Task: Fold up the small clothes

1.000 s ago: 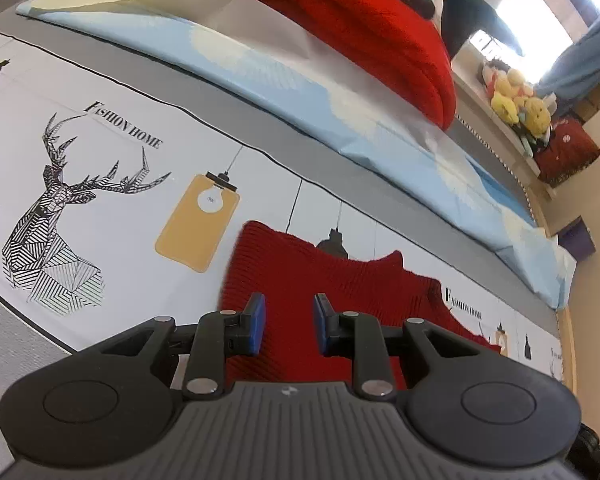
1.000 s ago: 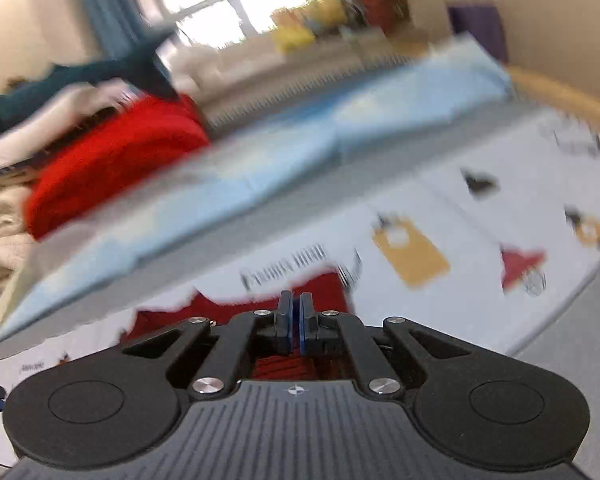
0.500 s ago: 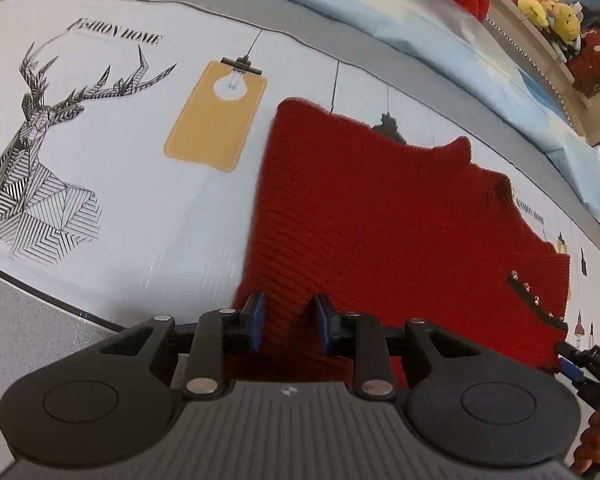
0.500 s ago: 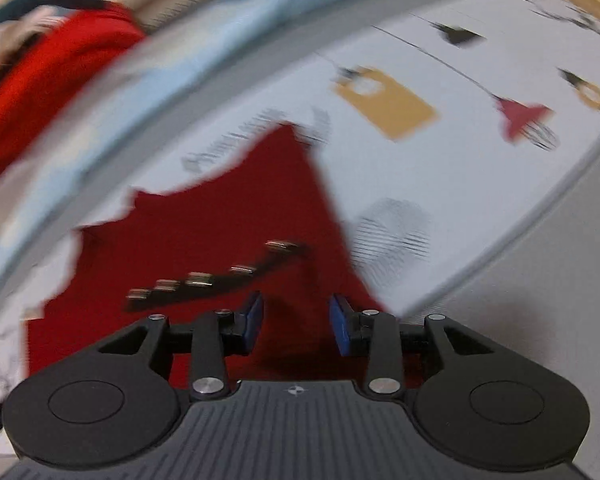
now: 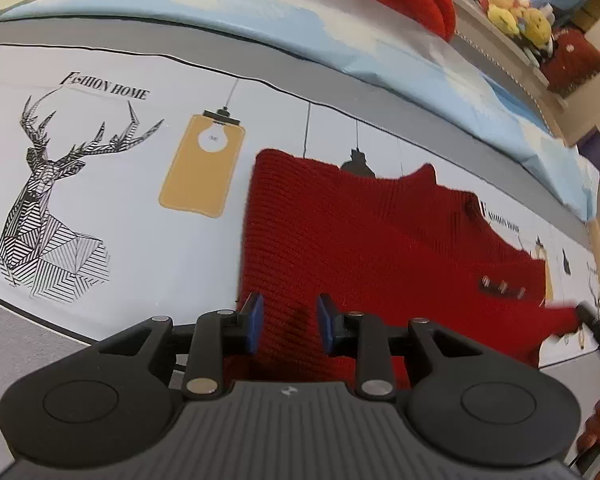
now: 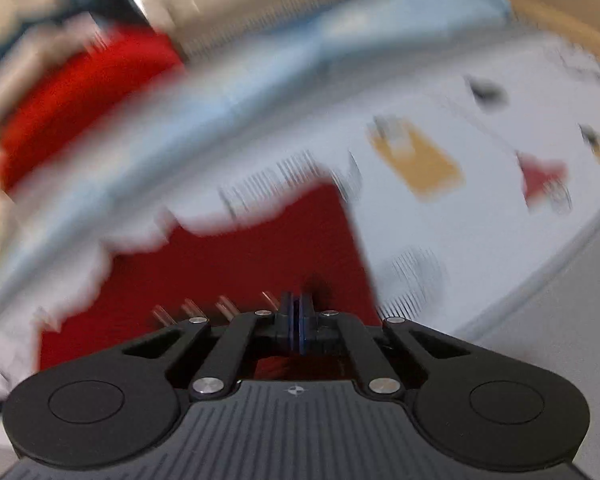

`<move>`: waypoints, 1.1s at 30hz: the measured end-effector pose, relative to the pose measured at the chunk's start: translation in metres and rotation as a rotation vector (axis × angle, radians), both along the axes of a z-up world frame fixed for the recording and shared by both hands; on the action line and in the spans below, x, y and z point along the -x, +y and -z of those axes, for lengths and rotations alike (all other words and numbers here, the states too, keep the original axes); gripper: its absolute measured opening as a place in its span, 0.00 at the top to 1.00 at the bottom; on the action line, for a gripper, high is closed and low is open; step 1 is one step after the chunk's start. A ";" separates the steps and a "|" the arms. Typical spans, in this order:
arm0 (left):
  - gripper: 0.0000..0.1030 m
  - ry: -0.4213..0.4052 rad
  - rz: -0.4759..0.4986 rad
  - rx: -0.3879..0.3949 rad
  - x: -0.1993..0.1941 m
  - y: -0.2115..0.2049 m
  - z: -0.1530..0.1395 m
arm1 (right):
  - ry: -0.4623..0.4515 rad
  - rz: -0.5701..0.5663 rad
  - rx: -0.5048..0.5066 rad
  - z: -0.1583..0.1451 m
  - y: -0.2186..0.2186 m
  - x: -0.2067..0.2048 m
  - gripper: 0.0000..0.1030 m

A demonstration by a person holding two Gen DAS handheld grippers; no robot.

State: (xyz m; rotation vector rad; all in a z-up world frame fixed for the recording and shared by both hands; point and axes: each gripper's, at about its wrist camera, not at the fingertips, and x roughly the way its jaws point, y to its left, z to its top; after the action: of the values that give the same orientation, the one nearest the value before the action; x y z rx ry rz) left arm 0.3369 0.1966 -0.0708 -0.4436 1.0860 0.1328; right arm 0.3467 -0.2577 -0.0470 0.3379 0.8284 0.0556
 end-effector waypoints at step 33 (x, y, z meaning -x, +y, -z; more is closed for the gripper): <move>0.48 -0.131 0.039 -0.287 0.134 -0.046 -0.062 | -0.172 -0.088 0.072 -0.118 -0.012 0.092 0.53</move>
State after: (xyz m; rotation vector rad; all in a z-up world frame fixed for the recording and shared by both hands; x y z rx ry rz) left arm 0.2033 0.1501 -0.0087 -0.1701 0.9289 0.2187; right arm 0.2547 -0.2695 0.0709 0.2254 0.6732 0.1348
